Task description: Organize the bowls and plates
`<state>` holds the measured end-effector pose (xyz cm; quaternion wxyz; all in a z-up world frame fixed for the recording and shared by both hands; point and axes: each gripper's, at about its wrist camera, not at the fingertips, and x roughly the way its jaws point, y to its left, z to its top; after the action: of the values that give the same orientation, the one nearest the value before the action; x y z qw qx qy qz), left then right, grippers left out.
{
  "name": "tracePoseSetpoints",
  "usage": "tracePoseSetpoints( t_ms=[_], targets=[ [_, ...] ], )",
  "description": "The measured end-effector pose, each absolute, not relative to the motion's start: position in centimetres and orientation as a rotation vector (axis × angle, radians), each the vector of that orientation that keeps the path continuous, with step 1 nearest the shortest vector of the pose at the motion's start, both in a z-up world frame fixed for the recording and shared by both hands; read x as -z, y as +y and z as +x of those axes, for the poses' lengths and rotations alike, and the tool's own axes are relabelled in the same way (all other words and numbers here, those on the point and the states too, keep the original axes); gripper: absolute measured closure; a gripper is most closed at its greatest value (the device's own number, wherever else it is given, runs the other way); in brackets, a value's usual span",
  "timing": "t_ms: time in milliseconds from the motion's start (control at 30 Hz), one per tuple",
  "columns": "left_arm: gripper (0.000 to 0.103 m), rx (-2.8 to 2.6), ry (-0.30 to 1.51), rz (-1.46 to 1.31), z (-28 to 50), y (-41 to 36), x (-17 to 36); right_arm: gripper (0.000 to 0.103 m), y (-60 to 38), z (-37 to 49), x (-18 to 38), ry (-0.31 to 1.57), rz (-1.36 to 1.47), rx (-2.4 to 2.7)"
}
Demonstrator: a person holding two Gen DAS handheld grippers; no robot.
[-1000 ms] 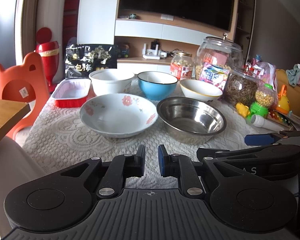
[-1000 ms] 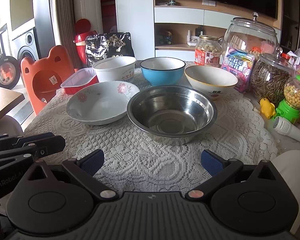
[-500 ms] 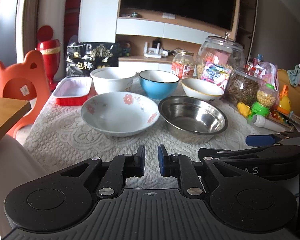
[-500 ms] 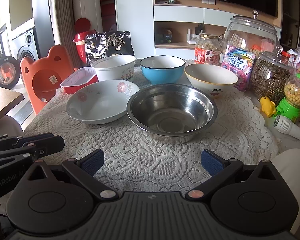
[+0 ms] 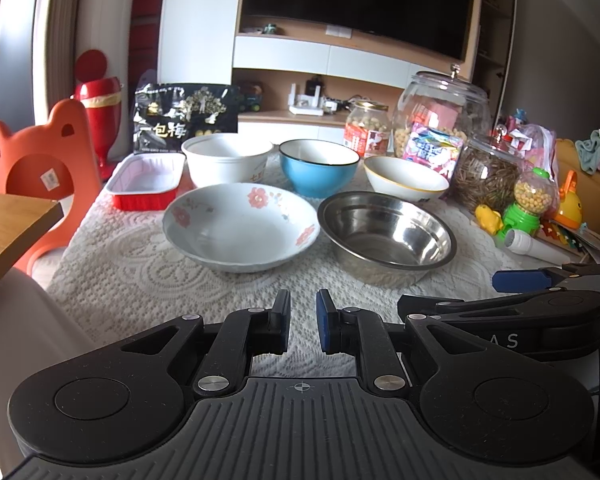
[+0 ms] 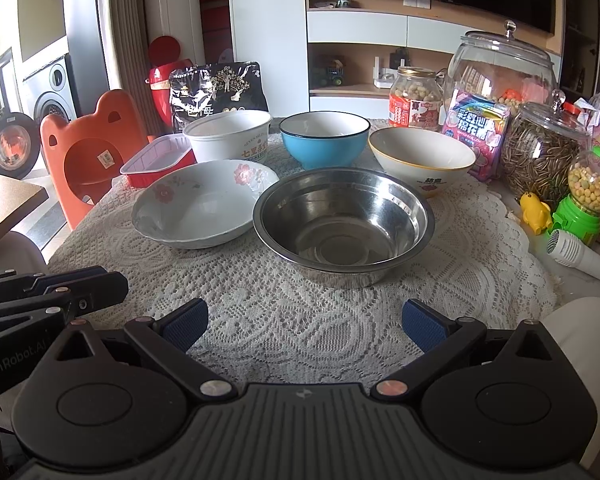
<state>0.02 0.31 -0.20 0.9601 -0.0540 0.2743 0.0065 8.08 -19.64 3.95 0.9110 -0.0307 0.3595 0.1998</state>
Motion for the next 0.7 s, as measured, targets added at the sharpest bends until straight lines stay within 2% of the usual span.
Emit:
tracePoseSetpoints(
  t_ms=[700],
  targets=[
    [0.086, -0.014, 0.578, -0.116, 0.38, 0.58, 0.56, 0.0, -19.92, 8.45, -3.97, 0.751, -0.044, -0.418]
  ],
)
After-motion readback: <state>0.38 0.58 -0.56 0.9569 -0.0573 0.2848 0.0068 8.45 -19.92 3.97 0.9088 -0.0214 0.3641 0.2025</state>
